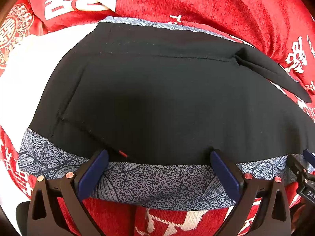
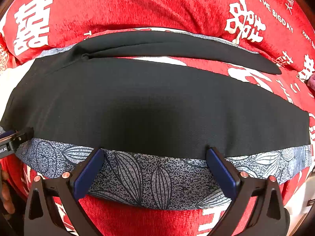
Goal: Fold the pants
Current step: 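Grip the patterned waistband edge of the black pants with both grippers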
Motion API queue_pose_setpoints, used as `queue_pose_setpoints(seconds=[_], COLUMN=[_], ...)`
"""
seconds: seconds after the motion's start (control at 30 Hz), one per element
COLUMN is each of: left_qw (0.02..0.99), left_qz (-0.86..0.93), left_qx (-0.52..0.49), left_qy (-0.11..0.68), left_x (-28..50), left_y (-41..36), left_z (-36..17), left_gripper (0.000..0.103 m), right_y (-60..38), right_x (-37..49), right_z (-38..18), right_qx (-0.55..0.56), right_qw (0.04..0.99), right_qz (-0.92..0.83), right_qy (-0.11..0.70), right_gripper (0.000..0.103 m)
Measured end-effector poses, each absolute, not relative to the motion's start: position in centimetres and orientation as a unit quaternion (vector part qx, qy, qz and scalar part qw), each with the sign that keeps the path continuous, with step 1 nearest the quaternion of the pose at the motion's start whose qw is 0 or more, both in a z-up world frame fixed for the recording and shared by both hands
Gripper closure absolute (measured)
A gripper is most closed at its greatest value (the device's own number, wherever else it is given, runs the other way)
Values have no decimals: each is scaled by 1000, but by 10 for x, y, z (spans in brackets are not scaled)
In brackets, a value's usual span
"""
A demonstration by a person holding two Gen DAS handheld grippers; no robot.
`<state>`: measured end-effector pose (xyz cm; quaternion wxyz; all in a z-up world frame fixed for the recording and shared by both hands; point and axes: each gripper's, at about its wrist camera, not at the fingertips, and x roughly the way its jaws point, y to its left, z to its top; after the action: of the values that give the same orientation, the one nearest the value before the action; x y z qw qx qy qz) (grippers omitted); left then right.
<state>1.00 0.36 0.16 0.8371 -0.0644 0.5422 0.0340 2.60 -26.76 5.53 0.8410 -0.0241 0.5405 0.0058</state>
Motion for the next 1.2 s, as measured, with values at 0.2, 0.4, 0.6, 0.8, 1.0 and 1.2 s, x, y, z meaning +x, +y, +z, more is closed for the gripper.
queue_pose_setpoints(seconds=[0.2, 0.4, 0.6, 0.8, 1.0, 1.2], left_qw=[839, 838, 836, 836, 833, 823], left_qz=[36, 38, 38, 38, 39, 48], left_qx=[-65, -65, -65, -64, -63, -67], left_qy=[539, 540, 543, 544, 549, 562], left_x=[11, 10, 12, 12, 16, 19], left_y=[2, 1, 1, 1, 0, -1], left_z=[1, -1, 0, -1, -1, 6], left_gripper=[0, 0, 0, 0, 0, 0], right_y=[-268, -267, -268, -268, -266, -266], right_x=[28, 28, 29, 29, 29, 30], right_z=[57, 58, 59, 60, 60, 60], right_qx=[-24, -27, -27, -27, -29, -33], right_qw=[838, 838, 838, 838, 839, 835], right_qz=[8, 8, 9, 10, 12, 17], right_qy=[545, 544, 544, 544, 544, 550], right_gripper=[0, 0, 0, 0, 0, 0])
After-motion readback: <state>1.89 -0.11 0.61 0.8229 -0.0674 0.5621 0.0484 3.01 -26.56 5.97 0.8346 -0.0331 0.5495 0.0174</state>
